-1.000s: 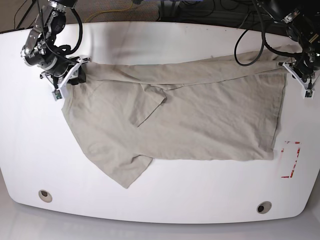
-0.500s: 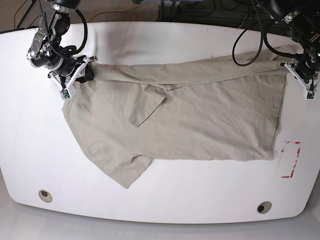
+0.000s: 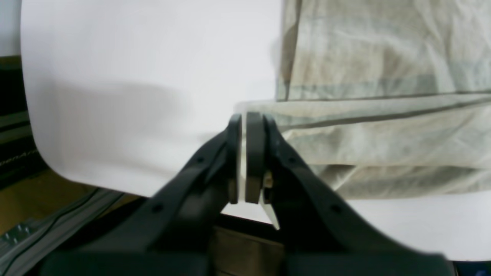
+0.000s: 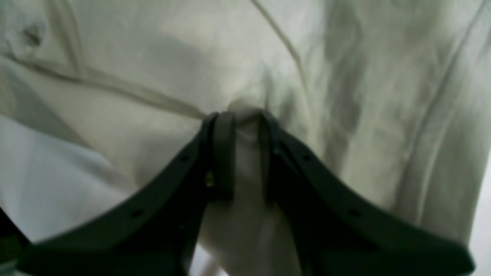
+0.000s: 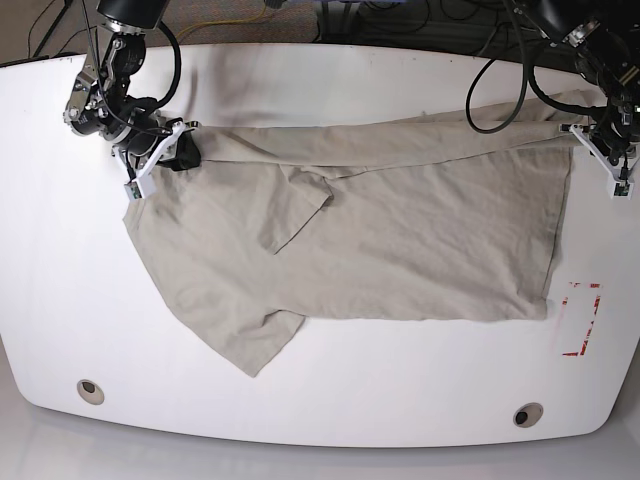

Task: Layout the t-shirt on the table in an organized manner, then fold the t-shirt properly
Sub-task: 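Drag the right gripper's corner inward over the shirt toward the left gripper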

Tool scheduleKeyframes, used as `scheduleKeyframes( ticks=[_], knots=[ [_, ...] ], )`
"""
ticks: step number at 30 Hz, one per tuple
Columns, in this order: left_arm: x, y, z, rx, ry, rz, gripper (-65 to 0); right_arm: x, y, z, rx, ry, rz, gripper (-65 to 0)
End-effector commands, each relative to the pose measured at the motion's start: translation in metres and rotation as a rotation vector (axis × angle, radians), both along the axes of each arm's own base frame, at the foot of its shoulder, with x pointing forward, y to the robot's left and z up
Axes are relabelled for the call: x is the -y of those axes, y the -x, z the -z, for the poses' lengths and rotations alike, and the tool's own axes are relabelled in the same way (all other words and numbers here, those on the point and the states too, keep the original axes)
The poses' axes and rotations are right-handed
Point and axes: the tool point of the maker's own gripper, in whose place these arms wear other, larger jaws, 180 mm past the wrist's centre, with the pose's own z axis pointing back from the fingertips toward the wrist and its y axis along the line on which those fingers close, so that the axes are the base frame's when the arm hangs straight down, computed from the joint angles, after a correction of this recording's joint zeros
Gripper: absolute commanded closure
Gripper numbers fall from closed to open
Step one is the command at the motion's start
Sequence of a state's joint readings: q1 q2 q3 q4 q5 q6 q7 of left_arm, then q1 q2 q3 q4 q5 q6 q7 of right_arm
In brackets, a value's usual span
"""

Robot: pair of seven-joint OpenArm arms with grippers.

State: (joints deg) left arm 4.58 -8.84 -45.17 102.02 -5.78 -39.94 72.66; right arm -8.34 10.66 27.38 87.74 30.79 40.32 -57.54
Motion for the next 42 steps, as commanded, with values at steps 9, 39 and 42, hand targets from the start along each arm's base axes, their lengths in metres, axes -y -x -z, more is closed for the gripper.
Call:
scheduleKeyframes(
  ticks=[9,39,42],
  knots=[
    [-0.008,-0.005,-0.012,0.029,-0.029,-0.003,-35.8,-0.006,0.003,0.005,-0.023,0.025,-0.045,-10.9],
    [-0.01,0.015,0.039,-0.042,0.166,-0.071,-40.7,-0.006,0.003,0.005,-0.023,0.024,-0.046,-10.9],
    [-0.01,0.015,0.039,-0.043,0.166,-0.072,-35.0,-0.006,0.003,0.005,-0.023,0.024,-0.046,-10.9]
  ],
)
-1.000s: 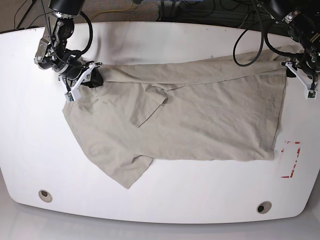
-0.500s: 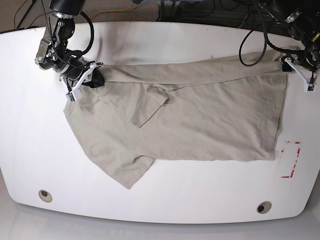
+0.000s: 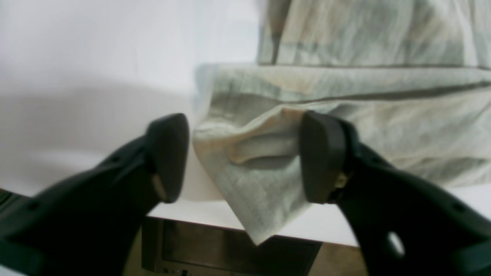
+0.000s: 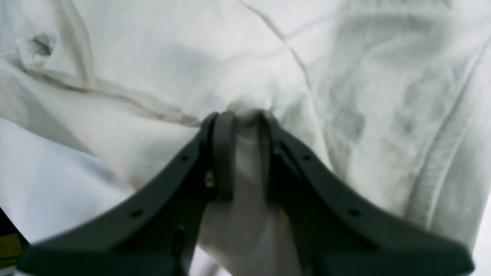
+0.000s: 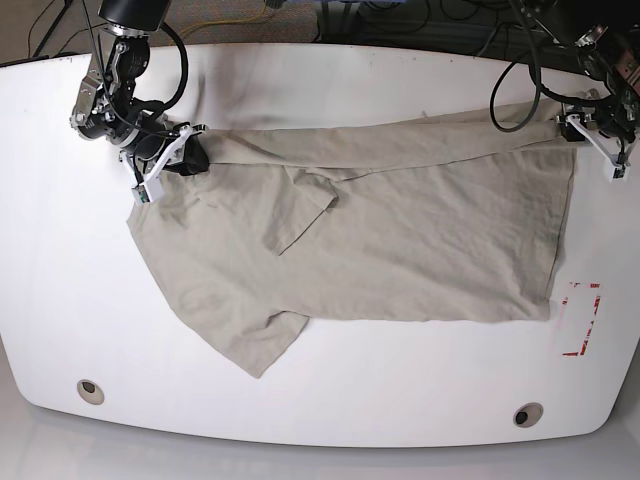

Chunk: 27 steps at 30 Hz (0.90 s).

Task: Layout the t-shirt on the table in an organized manner, then fold the t-shirt properly
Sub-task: 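Drag the right gripper's corner inward over the shirt toward the left gripper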

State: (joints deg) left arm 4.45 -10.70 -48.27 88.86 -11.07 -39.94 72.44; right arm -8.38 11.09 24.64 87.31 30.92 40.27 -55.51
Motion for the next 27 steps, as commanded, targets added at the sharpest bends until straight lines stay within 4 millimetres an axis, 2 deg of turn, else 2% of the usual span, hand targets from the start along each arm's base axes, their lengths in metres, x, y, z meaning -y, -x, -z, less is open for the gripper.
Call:
scheduleKeyframes(
  ticks=[1,8,18,22,27],
  knots=[
    [-0.009,-0.006,-0.01,0.026,-0.029,0.002,-31.9,0.005,0.006,0.005,-0.039,0.039,-0.013,-10.9],
    [-0.004,-0.007,-0.006,0.009,-0.02,0.022,-14.9,0.006,0.006,0.005,-0.039,0.039,-0.012,-10.9],
    [-0.001,-0.01,-0.006,0.007,-0.025,0.043,-0.7,0.006,0.005,0.004,-0.036,0.039,-0.012,-10.9],
    [-0.001,-0.011,-0.009,0.014,-0.03,0.042,0.0,0.006,0.004,0.004,-0.034,0.039,-0.012,-10.9],
    [-0.005,-0.016,-0.024,0.047,-0.073,0.053,0.0,0.006,0.004,0.004,-0.034,0.039,-0.012,-10.9]
  ],
)
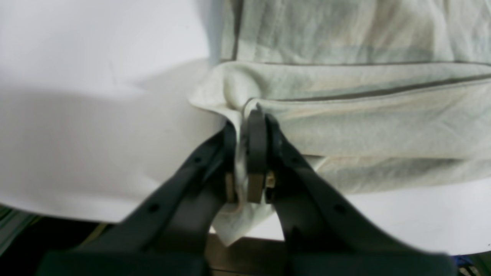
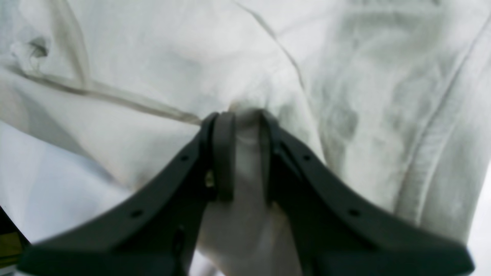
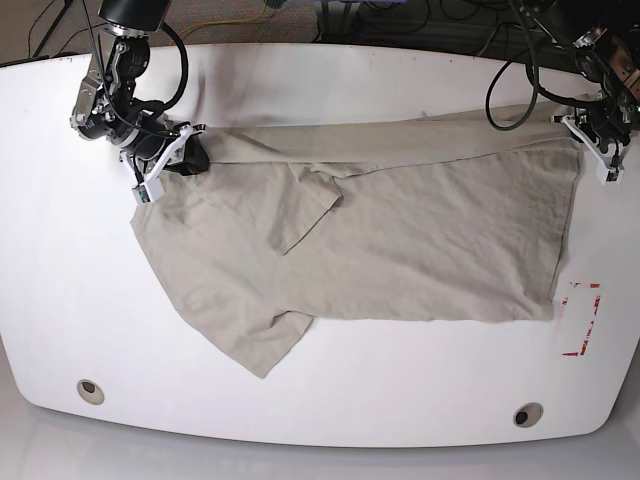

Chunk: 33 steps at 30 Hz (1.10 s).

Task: Layout the t-shirt on the table in an organized manner, then fold the t-shirt properly
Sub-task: 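Drag the right gripper's corner inward over the shirt toward the left gripper, then pull the left gripper's corner outward, stretching the edge away from the right gripper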

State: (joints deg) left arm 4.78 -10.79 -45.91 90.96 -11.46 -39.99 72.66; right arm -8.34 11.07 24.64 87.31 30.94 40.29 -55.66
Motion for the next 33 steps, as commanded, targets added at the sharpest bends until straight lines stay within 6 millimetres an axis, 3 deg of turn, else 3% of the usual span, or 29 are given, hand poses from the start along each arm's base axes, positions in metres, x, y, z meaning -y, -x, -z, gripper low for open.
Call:
scheduleKeyframes(
  ticks=[1,17,33],
  knots=[
    [-0.012,-0.009,-0.022,0.049,-0.065,0.008,0.0,0.006,0.004,0.004,-0.033,0.039,-0.01,-10.9],
    [-0.015,-0.017,-0.07,0.111,-0.205,0.046,0.0,0.006,0.006,0.004,-0.036,0.039,-0.011,-10.9],
    [-0.019,-0.016,-0.073,0.11,-0.22,0.051,-2.4,0.006,0.006,0.004,-0.036,0.039,-0.011,-10.6]
  ],
)
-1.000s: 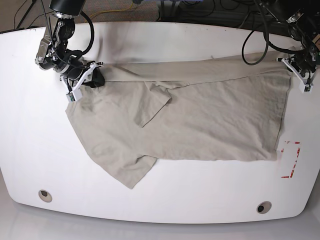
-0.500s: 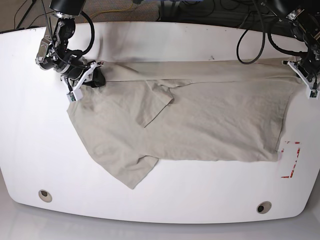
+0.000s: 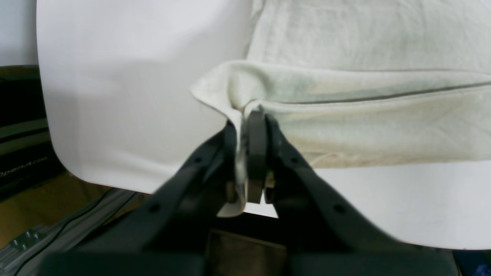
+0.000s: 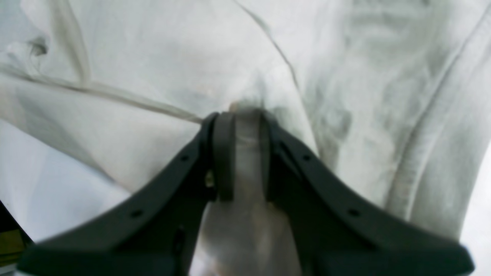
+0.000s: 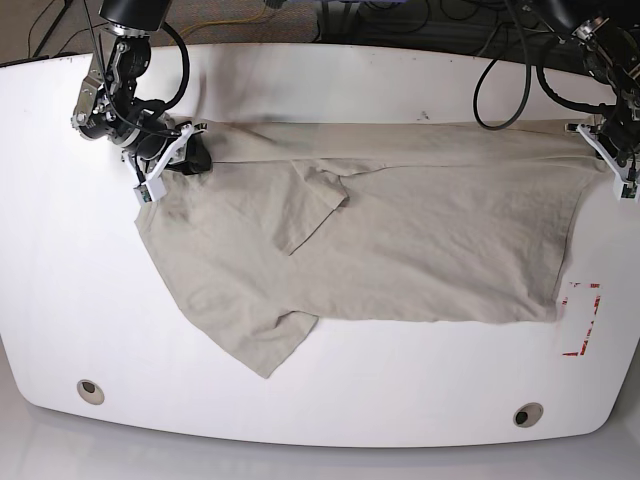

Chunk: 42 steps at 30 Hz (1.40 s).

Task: Layout the t-shirt on the table in an organized manner, then fold the t-shirt properly
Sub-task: 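Pull the left gripper's corner outward, stretching the edge away from the right gripper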

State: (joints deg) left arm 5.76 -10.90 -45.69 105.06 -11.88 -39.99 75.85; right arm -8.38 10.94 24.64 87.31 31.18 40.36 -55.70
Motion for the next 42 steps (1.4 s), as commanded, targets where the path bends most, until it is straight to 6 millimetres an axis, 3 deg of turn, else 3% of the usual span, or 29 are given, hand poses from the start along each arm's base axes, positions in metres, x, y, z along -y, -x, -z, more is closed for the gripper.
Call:
scheduleKeyframes(
  ticks=[1,5,8,11,18,22,25,30,33,36,42],
  knots=[
    [-0.012,-0.003,-0.014,0.015,-0.052,0.0,-3.9,0.007,0.005,0.004,-0.036,0.045,-0.01,-10.6],
    [-0.014,-0.003,-0.015,0.016,-0.056,-0.001,-15.8,0.007,0.005,0.004,-0.036,0.045,-0.01,-10.6],
    [-0.015,-0.002,-0.016,0.015,-0.059,0.0,-21.0,0.007,0.005,0.004,-0.036,0.045,-0.01,-10.6],
    [-0.015,-0.002,-0.016,0.016,-0.059,-0.002,-17.8,0.008,0.005,0.004,-0.036,0.045,-0.009,-10.6],
    [-0.015,0.0,-0.014,0.006,-0.059,-0.001,-1.3,0.008,0.005,0.004,-0.036,0.045,-0.007,-10.5],
    [-0.015,0.002,-0.012,0.0,-0.058,-0.001,-2.1,0.008,0.005,0.004,-0.036,0.045,-0.007,-10.5],
    [-0.017,0.003,-0.013,0.002,-0.059,-0.005,-8.9,0.008,0.005,0.004,-0.036,0.045,-0.007,-10.5],
    [-0.026,0.007,-0.003,-0.026,-0.038,-0.026,-32.9,0.008,0.005,0.004,-0.036,0.045,-0.007,-10.5],
    [-0.031,0.01,0.007,-0.016,0.003,-0.058,-43.3,0.008,0.005,0.004,-0.036,0.045,-0.007,-10.5],
    [-0.035,0.006,0.017,0.0,0.051,-0.091,-46.0,0.008,0.005,0.004,-0.034,0.045,-0.007,-10.5],
    [-0.033,0.007,0.042,-0.012,0.171,-0.148,-43.1,0.008,0.005,0.004,-0.036,0.044,-0.007,-10.5]
  ],
)
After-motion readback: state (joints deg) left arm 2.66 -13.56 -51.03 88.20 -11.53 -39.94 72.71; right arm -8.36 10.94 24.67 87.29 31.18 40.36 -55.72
